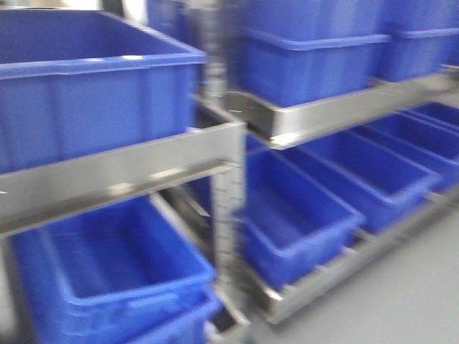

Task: Pick and sort blue part to right shelf
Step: 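Drive up to the rack of open blue bins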

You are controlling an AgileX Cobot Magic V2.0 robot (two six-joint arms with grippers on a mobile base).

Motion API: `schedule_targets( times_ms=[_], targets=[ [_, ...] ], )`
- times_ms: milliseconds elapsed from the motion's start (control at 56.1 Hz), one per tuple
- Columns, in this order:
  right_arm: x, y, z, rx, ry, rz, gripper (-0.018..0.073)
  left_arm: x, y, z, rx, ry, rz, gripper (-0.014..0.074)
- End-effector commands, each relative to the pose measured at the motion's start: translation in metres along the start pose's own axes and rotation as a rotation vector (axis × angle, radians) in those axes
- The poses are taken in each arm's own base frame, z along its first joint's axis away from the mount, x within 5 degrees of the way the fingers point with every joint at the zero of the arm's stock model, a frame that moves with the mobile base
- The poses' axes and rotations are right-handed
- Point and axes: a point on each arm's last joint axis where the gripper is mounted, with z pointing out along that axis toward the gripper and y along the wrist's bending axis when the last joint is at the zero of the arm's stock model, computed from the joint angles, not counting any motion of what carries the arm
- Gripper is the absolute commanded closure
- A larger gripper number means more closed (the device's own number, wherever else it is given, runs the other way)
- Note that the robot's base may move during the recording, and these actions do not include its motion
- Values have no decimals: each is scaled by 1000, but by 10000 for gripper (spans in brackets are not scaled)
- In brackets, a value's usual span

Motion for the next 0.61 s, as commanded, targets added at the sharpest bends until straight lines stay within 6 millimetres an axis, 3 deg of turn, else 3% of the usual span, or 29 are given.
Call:
schedule_targets(
  times_ms=[0, 589],
  targets=[
    [-16, -2, -2, 21, -103, 2, 433, -16, 0, -2, -2, -103, -4, 265],
    [-16, -2, -2, 21, -103, 2, 433, -16, 0, -2, -2, -103, -4, 265]
  ],
)
